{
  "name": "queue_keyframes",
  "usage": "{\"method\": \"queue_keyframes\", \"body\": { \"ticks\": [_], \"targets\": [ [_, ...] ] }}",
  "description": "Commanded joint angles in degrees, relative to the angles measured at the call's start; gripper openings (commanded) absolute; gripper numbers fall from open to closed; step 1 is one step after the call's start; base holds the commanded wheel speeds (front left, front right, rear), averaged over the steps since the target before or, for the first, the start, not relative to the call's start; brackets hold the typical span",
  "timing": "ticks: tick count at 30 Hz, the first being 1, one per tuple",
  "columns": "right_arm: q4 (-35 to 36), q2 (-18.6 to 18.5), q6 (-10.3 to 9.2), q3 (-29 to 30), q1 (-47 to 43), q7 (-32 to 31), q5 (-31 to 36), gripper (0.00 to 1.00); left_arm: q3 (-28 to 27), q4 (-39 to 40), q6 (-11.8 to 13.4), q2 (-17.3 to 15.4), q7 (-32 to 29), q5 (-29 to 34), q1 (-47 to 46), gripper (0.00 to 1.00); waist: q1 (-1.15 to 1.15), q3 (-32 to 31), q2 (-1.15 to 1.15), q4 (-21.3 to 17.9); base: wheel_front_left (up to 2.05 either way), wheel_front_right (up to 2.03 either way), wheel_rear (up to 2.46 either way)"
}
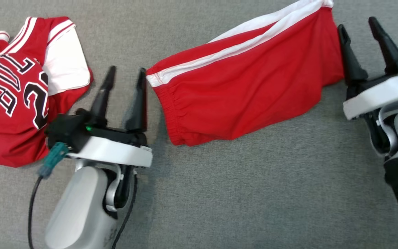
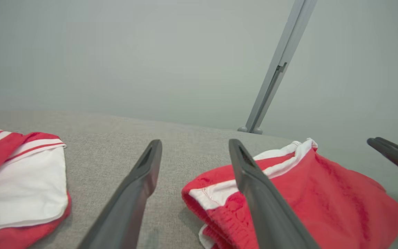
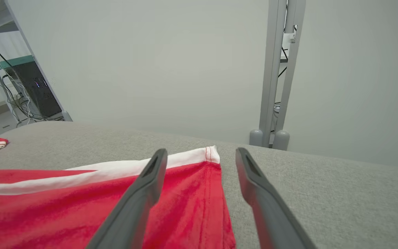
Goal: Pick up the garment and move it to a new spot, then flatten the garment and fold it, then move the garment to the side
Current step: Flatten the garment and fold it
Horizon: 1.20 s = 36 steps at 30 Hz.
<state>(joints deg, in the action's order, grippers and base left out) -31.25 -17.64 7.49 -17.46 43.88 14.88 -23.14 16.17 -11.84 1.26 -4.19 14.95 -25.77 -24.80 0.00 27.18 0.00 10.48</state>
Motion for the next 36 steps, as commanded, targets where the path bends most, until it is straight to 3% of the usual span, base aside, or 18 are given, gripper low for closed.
{"method": "queue_keyframes", "body": {
  "ticks": [1,9,17,36],
  "targets": [
    [1.7,0.3,0.01,1.4,-1.3,0.4,1.1,1.0,-1.0,0.8,0.2,-0.1,0.2,0.8,0.9,1.0,0.0,-1.1,0.0,-1.0,0.0,0.0,0.0],
    [11.2,5.6,0.01,8.6,-14.2,0.4,5.9,1.0,-7.6,3.2,-0.7,-0.3,0.2,5.3,6.5,1.0,0.0,-5.4,0.0,-3.7,0.0,0.0,0.0],
    [13.2,8.8,0.01,12.1,-22.3,0.4,6.7,1.0,-10.4,0.7,-1.1,-0.3,0.2,6.5,12.3,1.0,0.0,-9.6,0.0,-5.4,0.0,0.0,0.0],
    [12.4,9.5,0.01,13.6,-23.9,0.3,6.6,1.0,-10.9,-2.1,-2.0,-0.3,0.2,7.2,12.0,1.0,0.0,-10.3,0.0,-5.2,0.0,0.0,0.0]
  ]
}}
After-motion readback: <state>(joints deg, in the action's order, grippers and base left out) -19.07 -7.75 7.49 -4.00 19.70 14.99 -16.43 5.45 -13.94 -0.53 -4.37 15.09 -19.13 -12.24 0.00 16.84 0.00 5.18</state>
